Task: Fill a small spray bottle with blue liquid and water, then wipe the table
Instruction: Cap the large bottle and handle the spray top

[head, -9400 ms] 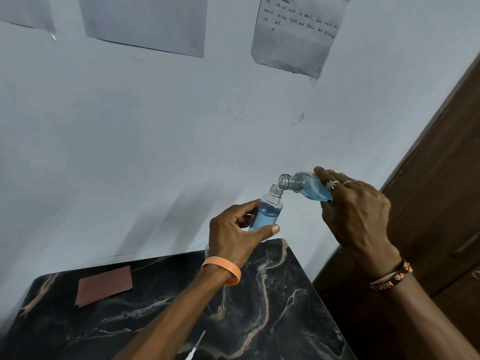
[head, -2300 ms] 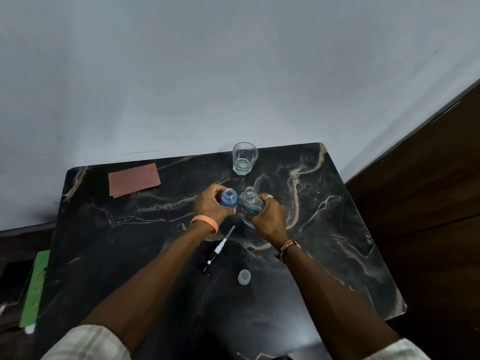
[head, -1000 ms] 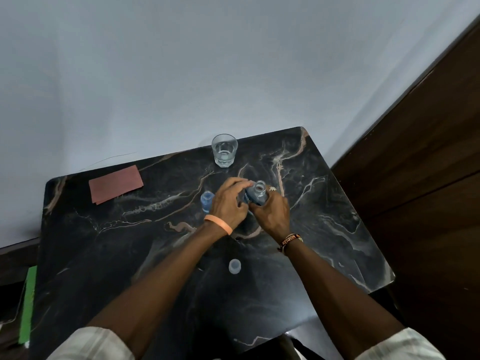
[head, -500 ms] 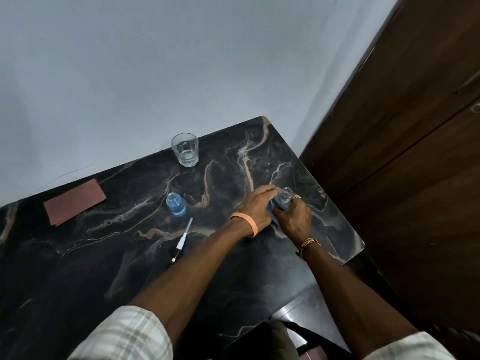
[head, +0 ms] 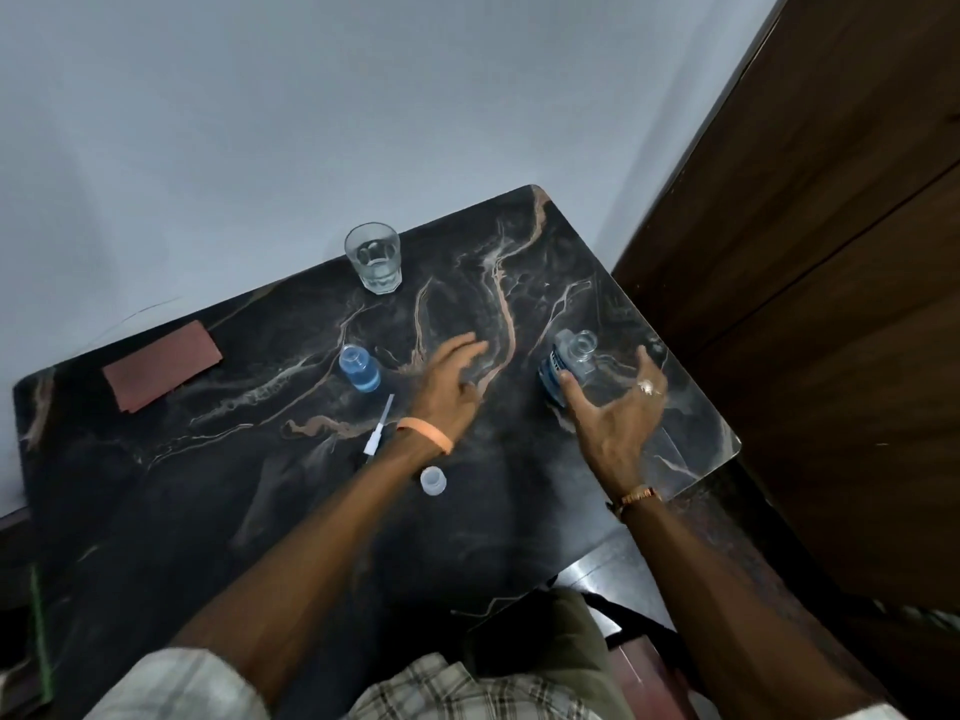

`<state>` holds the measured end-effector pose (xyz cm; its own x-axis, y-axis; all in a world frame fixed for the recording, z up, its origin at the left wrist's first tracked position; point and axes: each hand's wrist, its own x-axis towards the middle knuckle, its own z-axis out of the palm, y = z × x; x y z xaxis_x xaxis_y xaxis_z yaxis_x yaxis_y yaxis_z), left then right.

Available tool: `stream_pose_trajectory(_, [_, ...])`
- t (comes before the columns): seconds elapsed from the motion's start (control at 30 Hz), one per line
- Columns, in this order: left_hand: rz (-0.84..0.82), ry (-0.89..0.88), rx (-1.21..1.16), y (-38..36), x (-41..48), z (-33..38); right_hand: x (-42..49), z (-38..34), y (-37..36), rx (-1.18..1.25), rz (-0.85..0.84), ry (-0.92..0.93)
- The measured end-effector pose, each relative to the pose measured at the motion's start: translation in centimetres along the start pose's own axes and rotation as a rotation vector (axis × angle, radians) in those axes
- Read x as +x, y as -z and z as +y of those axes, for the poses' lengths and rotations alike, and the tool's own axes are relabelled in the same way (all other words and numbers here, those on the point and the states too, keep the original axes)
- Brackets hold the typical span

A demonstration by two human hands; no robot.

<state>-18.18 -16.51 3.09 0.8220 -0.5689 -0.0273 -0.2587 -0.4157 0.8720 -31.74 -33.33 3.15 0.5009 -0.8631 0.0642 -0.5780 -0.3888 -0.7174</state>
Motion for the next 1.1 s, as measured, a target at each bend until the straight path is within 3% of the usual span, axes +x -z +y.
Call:
stream_pose_trajectory(0.07, [0.059,0.064,0.007,2.1,-2.3,-2.1,-2.9,0.4,0.5,-0.003,0.009,0.172])
stream_pose_trajectory(0.13, [0.02,0.118,0.042,3.6,-5.0,-4.3,-5.6,0.6,-0.2,-0.012,-0.187,0.339])
stream_pose_trajectory(0.27, [-0.163,0.197,0.168,4.6,-9.3,-7.4,-9.6,-0.6,-3.6,0.004,-0.771,0.277])
stream_pose_trajectory(0.4, [-0.289,0.191,0.284,3.3,-10.4,-8.0,-11.9,-1.9,-6.9,-0.048,-0.899,0.282])
stream_pose_trajectory(0.53, [-0.165,0.272,0.145,1.4,-10.2,-7.5,-12.0,-2.2,-7.4,-0.081,-0.842,0.272])
stream_pose_trajectory(0.67, [-0.135,0.222,0.058,0.4,-7.7,-4.8,-9.5,-2.1,-5.3,-0.068,-0.74,0.302])
stream_pose_trajectory(0.8, [-0.094,0.06,0.003,-0.3,-2.6,1.1,-4.9,-4.4,-1.8,-0.066,-0.437,0.423])
stream_pose_trajectory(0.93, [-0.038,-0.184,0.009,-1.3,2.2,7.9,-0.3,-6.9,1.9,-0.07,-0.16,0.386])
stream_pose_trajectory(1.1, [-0.067,-0.3,0.134,-3.1,5.1,12.1,3.0,-7.1,4.5,-0.185,-0.072,0.367])
